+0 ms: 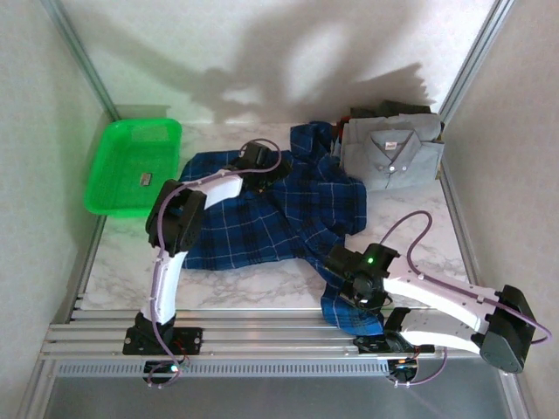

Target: Fold and stack the long sleeve shirts

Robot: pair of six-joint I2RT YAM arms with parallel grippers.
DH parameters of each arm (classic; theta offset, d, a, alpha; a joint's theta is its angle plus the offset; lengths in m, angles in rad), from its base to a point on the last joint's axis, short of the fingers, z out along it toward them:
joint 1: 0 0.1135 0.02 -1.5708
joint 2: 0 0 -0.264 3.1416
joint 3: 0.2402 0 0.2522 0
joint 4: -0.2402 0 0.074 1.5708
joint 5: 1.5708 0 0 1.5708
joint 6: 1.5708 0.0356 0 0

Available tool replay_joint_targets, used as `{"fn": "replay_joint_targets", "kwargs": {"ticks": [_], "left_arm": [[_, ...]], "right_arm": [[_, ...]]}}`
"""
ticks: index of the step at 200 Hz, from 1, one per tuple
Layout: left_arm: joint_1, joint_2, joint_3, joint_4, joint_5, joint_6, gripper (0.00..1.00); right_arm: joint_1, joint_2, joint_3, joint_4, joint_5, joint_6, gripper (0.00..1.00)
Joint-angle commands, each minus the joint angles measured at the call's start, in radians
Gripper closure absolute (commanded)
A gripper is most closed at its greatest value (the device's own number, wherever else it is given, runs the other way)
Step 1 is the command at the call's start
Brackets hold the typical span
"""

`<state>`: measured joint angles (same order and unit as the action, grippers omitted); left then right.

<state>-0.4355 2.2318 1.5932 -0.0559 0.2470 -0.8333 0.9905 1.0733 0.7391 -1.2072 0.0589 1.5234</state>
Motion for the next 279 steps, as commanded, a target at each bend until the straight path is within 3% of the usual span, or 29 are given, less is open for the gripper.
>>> {"fn": "replay_joint_targets", "kwargs": {"ticks": [1, 16, 33, 52, 77, 115, 144, 185, 228, 279], "left_arm": [[0.004, -0.028, -0.004, 0.002, 0.081, -0.017, 0.0], [-0.006, -0.073, 0.024, -0.025, 0.11, -0.012, 0.0], [-0.001, -0.146, 0.033, -0.061, 0.131, -0.002, 0.0], [0.007, -0.245, 0.046, -0.175, 0.132, 0.054, 0.0], [0.012, -0.398, -0.065, -0.274, 0.156, 0.086, 0.0], [-0.016, -0.633, -0.426, -0.251, 0.246, 0.045, 0.0], [-0.046, -0.742, -0.679, -0.17, 0.283, -0.024, 0.01], [-0.031, -0.779, -0.868, -0.176, 0.171, -0.003, 0.01], [0.043, -0.77, -0.989, -0.186, 0.047, 0.031, 0.02], [0.136, -0.791, -1.036, -0.234, -0.036, 0.143, 0.02]], "right_arm": [[0.01, 0.001, -0.004, 0.011, 0.013, 0.038, 0.8], [0.01, -0.006, 0.052, 0.002, 0.038, 0.031, 0.55], [0.003, -0.024, 0.175, -0.082, 0.117, 0.016, 0.43], [-0.086, -0.028, 0.289, -0.139, 0.168, -0.098, 0.4], [-0.338, 0.047, 0.341, -0.036, 0.115, -0.346, 0.39], [-0.562, 0.233, 0.304, 0.265, 0.007, -0.534, 0.44], [-0.619, 0.337, 0.253, 0.519, -0.051, -0.564, 0.49], [-0.648, 0.475, 0.235, 0.656, -0.052, -0.549, 0.54], [-0.652, 0.634, 0.273, 0.691, -0.017, -0.541, 0.63], [-0.688, 0.705, 0.369, 0.572, 0.192, -0.624, 0.92]]}}
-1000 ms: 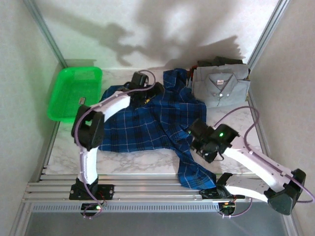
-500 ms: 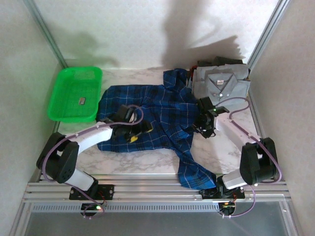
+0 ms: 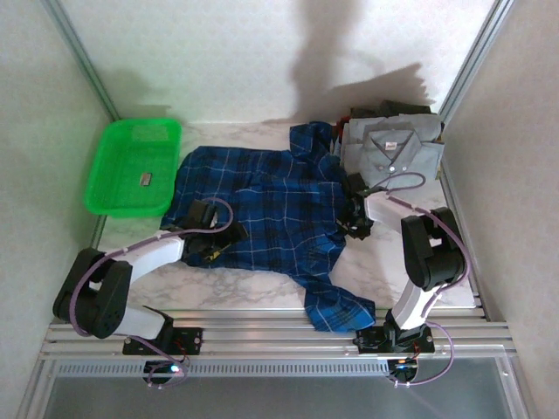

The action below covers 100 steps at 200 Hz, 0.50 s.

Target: Fold and stack the long sleeve shirts

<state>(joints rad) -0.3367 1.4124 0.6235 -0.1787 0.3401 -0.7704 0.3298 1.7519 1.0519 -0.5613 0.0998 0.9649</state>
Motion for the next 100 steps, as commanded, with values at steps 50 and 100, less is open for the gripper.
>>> {"fn": "replay_joint_targets", "kwargs": {"ticks": [50, 100], "left_arm": [[0.038, 0.064, -0.055, -0.097, -0.14, 0.115, 0.01], [0.039, -0.068, 0.092, -0.197, -0.071, 0.053, 0.0]], "right_arm": [[-0.058, 0.045, 0.207, -0.127, 0.331, -0.323, 0.94], [-0.036, -0.075, 0.133, -0.074, 0.188, -0.362, 0.49]]}}
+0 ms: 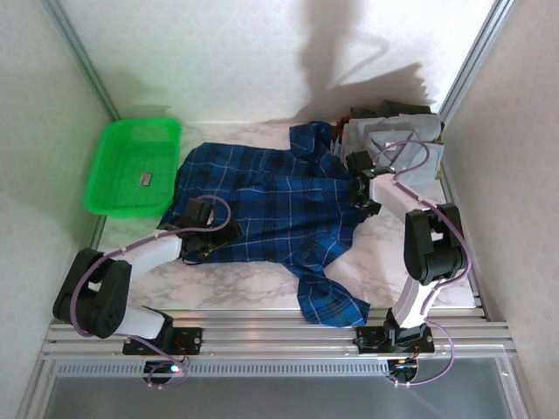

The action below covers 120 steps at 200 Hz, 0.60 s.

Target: Fold and stack the long sleeve shirts

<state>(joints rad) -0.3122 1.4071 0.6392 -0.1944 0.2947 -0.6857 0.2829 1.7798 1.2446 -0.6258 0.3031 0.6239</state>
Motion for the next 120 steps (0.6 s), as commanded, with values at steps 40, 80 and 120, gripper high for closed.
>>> {"fn": "replay_joint_targets", "kwargs": {"ticks": [40, 80, 120], "left_arm": [[0.033, -0.152, 0.269, -0.373, 0.014, -0.05, 0.0], [0.257, -0.165, 0.176, -0.509, 0.016, 0.041, 0.0], [0.436, -0.143, 0.102, -0.471, 0.011, 0.128, 0.0]], "right_arm": [[0.056, -0.389, -0.225, -0.124, -0.168, 0.096, 0.4], [0.192, -0.523, -0.412, -0.086, -0.354, 0.24, 0.4], [0.314, -0.482, -0.499, 0.016, -0.352, 0.375, 0.47]]}}
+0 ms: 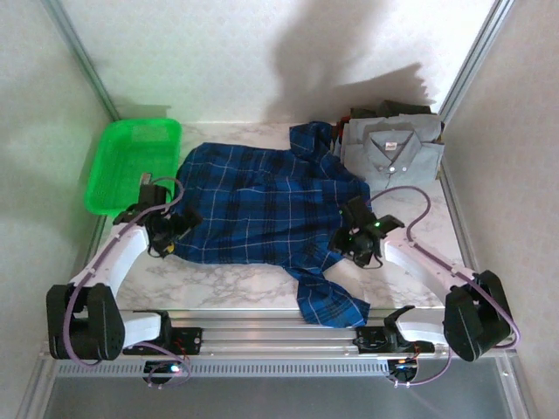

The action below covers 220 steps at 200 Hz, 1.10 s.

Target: Fold and stack the long sleeve shirts

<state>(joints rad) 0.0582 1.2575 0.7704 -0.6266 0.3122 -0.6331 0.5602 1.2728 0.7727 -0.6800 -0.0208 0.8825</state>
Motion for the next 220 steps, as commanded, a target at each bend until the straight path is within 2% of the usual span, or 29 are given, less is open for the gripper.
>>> {"fn": "replay_joint_targets", "kwargs": {"ticks": [1, 48, 96, 110, 138, 162, 187, 207, 220], "left_arm": [[0.071, 0.007, -0.029, -0.036, -0.008, 0.076, 0.0], [0.186, 0.045, -0.044, 0.034, -0.048, 0.086, 0.01], [0.237, 0.102, -0.13, 0.176, -0.045, 0.03, 0.05], [0.243, 0.118, -0.154, 0.218, -0.038, 0.024, 0.1], [0.248, 0.131, -0.175, 0.245, -0.055, 0.031, 0.23], [0.253, 0.135, -0.183, 0.256, -0.055, 0.033, 0.45], [0.252, 0.122, -0.182, 0.25, -0.071, 0.024, 0.48], [0.252, 0.106, -0.175, 0.239, -0.072, 0.019, 0.46], [0.253, 0.086, -0.172, 0.233, -0.077, 0.014, 0.44]], "right_arm": [[0.038, 0.027, -0.029, 0.073, -0.029, 0.119, 0.47], [0.109, 0.152, -0.007, 0.152, -0.043, 0.164, 0.56], [0.149, 0.132, -0.034, 0.088, -0.006, 0.229, 0.6], [0.149, 0.134, -0.056, 0.085, 0.025, 0.25, 0.65], [0.146, 0.137, -0.069, -0.02, 0.153, 0.332, 0.82], [0.132, 0.072, -0.106, -0.101, 0.211, 0.371, 0.94], [0.111, -0.009, -0.124, -0.162, 0.244, 0.378, 1.0], [0.099, -0.058, -0.135, -0.167, 0.248, 0.37, 0.97], [0.102, -0.104, -0.15, -0.081, 0.221, 0.323, 0.83]]}}
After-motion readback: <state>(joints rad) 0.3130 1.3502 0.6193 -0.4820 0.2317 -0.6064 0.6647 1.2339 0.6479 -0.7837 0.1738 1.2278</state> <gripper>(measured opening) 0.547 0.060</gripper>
